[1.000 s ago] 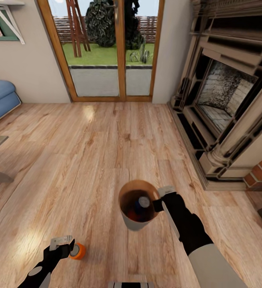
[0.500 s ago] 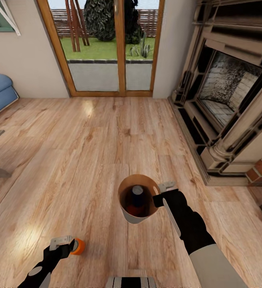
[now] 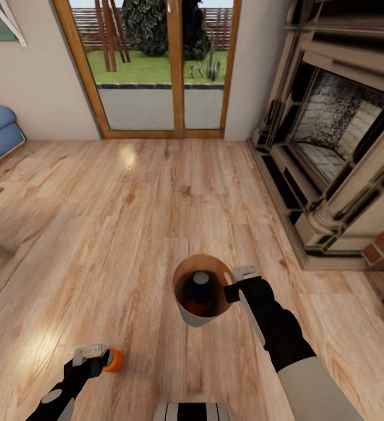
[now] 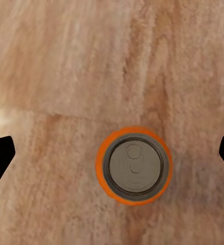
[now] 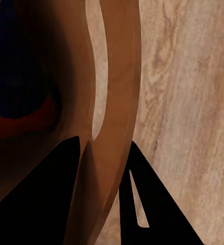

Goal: Put the three can of soda from the living room inside the tash can in the kitchen.

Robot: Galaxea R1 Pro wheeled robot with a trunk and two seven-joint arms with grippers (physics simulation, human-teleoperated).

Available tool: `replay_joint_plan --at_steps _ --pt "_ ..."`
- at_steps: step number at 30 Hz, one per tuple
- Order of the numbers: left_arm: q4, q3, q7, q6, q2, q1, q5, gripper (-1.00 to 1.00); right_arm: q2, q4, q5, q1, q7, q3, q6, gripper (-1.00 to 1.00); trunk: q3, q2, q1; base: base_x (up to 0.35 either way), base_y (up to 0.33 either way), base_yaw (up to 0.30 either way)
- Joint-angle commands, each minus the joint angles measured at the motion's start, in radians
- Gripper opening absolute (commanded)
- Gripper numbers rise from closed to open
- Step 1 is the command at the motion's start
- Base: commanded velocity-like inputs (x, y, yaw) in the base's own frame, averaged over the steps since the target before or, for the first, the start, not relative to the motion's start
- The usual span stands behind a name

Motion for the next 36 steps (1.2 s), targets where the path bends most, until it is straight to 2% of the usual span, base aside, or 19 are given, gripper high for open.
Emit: replay_joint_plan --at_steps 1,6,19,29,33,36 --pt "0.000 0.000 0.000 0.000 0.000 0.000 0.000 1.00 0.000 0.000 -0.006 0.000 0.000 0.000 0.000 -1.00 0.000 0.000 0.000 0.213 -0.078 0.000" --pt "0.000 0.000 0.000 0.000 0.000 0.000 0.000 1.00 0.000 -0.001 -0.006 0.000 0.000 0.000 0.000 -1.00 0.000 0.000 0.000 0.152 -0.055 0.000" --pt "0.000 0.000 0.000 -0.001 0.000 0.000 0.000 1.00 0.000 -0.001 -0.007 0.000 0.000 0.000 0.000 -1.00 -0.007 0.000 0.000 0.011 -0.004 0.000" --pt "0.000 0.000 0.000 0.000 0.000 0.000 0.000 1.00 0.000 -0.001 -0.008 0.000 0.000 0.000 0.000 -1.00 -0.053 -0.070 0.038 0.000 0.000 0.000" --pt "0.000 0.000 0.000 0.000 0.000 0.000 0.000 1.00 0.000 -0.003 -0.008 0.000 0.000 0.000 0.000 -1.00 -0.056 -0.070 0.038 0.000 0.000 0.000" --pt "0.000 0.000 0.000 0.000 0.000 0.000 0.000 1.00 0.000 -0.023 -0.008 0.000 0.000 0.000 0.000 -1.00 -0.066 -0.091 0.050 0.000 0.000 0.000"
